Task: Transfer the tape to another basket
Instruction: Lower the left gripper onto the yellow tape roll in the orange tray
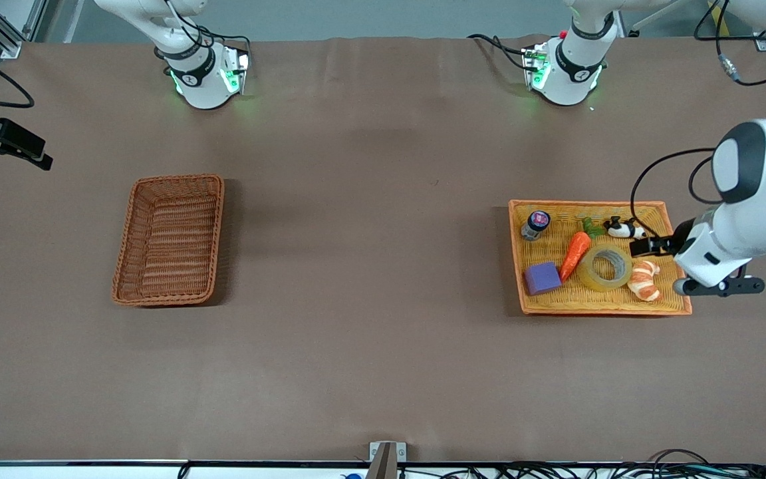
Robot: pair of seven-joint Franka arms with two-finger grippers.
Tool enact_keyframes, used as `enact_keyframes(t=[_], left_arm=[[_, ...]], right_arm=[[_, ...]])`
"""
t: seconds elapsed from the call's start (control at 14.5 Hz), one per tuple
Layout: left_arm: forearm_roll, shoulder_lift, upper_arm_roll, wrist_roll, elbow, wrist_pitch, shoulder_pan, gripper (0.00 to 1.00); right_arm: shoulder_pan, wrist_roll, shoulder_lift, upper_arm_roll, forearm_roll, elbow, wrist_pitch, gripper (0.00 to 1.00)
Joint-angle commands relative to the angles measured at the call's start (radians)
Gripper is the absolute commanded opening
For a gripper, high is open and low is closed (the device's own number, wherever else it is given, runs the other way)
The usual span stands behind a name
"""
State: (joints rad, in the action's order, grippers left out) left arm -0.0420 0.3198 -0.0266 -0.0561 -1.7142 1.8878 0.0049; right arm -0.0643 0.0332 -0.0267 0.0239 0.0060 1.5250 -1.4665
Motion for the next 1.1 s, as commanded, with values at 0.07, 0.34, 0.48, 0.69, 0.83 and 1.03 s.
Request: enact_keyframes(t=[0.07,0.34,0.48,0.69,0.83,1.03], left_arm=[[-0.018,0.050,0.020,0.015,-0.054,0.091,0.000,1.00],[-0.062,0.096,0.043,0.015,-0.145,0.201,0.000,0.97],[-0.079,0.113,0.050,0.013,-0.185,0.250,0.003,0.94],[-0.079,0.130,0.050,-0.005,-0.235,0.307,0.009,0.88],[-0.079,0.139,0.050,-0.028,-0.264,0.335,0.010,0.85],[-0.079,0.154,0.050,-0.057,-0.286,0.379,0.015,0.81]], right_arm=[[-0.002,0.013,-0.009,0.001,-0.003,0.006,0.003,1.00],[-0.002,0.013,-0.009,-0.001,-0.003,0.006,0.005,1.00],[-0.002,0.013,-0.009,0.001,-0.003,0.006,0.005,1.00],[-0.002,0.013,-0.009,0.001,-0.003,0.006,0.005,1.00],[-0.002,0.013,-0.009,0.001,-0.003,0.006,0.005,1.00],[-0.002,0.013,-0.009,0.001,-0.003,0.006,0.003,1.00]])
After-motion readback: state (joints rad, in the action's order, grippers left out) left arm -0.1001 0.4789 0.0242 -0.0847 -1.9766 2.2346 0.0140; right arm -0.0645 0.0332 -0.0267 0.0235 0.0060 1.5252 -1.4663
